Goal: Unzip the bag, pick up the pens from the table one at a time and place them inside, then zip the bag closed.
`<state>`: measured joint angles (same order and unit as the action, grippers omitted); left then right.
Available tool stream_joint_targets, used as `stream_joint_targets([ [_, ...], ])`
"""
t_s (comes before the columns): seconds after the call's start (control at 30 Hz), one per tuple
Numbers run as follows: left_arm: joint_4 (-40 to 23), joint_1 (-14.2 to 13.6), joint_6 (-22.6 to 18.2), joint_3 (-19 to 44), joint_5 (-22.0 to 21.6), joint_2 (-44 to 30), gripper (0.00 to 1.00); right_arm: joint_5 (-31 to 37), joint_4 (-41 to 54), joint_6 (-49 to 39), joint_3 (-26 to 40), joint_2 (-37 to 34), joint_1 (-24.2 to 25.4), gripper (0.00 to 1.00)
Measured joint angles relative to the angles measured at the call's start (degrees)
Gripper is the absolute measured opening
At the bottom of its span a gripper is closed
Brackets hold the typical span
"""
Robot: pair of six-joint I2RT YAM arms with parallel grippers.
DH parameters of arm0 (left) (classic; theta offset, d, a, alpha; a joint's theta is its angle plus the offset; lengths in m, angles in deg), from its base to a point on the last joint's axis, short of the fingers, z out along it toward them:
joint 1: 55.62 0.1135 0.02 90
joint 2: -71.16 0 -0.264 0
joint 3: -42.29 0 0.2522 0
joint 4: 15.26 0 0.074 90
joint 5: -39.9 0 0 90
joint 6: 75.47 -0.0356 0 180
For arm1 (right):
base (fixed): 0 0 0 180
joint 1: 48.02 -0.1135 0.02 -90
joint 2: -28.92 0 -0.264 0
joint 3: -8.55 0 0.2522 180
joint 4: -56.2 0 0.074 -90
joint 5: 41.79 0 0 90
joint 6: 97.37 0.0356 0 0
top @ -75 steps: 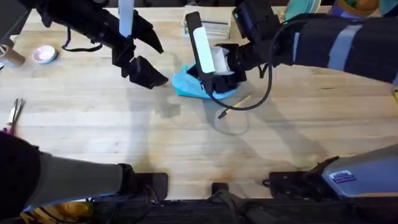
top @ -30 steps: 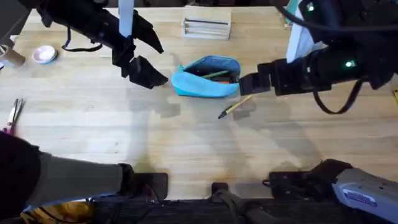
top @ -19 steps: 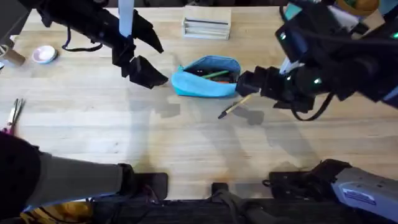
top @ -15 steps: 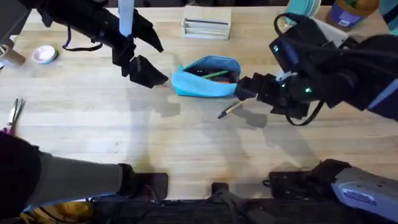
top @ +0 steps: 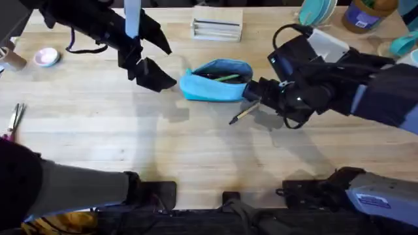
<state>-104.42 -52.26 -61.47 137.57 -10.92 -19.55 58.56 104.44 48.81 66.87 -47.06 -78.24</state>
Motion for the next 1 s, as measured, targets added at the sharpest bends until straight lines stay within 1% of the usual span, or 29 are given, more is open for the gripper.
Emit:
stream_joint_targets([
  [0.17, 0.00, 0.00, -0.01, 0.00, -0.01, 0.02, 0.993, 0.22, -0.38, 0.77, -0.06, -4.54, 0.00, 0.998],
  [0.4, -0.01, 0.00, 0.00, 0.00, -0.01, 0.01, 0.993, 1.67, -1.10, 1.54, 0.33, -5.99, -0.43, 0.996],
  [0.5, -0.01, 0.00, 0.00, 0.00, -0.01, 0.02, 0.993, 2.24, -0.46, 1.70, 0.79, -7.00, -0.52, 0.943],
  [0.6, 0.00, 0.00, 0.00, 0.00, 0.00, 0.02, 0.993, 2.67, -0.04, 1.67, 1.45, -8.06, -0.70, 0.928],
  [0.67, 0.00, 0.00, 0.00, 0.00, 0.00, 0.02, 0.993, 3.23, 0.34, 1.64, 1.53, -8.24, -0.74, 0.839],
  [0.73, 0.01, 0.00, 0.00, 0.00, 0.00, 0.00, 0.993, 3.92, 0.77, 1.59, 1.49, -8.35, -0.72, 0.689],
  [0.83, 0.02, 0.00, 0.00, 0.00, 0.00, 0.02, 0.993, 4.62, -0.60, 1.41, 1.49, -8.63, -0.59, 0.499],
  [0.97, -0.02, 0.00, 0.00, 0.00, -0.02, 0.02, 0.993, 5.04, -1.39, 1.19, 1.49, -8.77, -0.46, 0.384],
  [1.0, 0.00, 0.00, -0.02, 0.00, -0.02, 0.02, 0.994, 5.07, -1.80, 1.28, 1.46, -8.79, -0.39, 0.340],
])
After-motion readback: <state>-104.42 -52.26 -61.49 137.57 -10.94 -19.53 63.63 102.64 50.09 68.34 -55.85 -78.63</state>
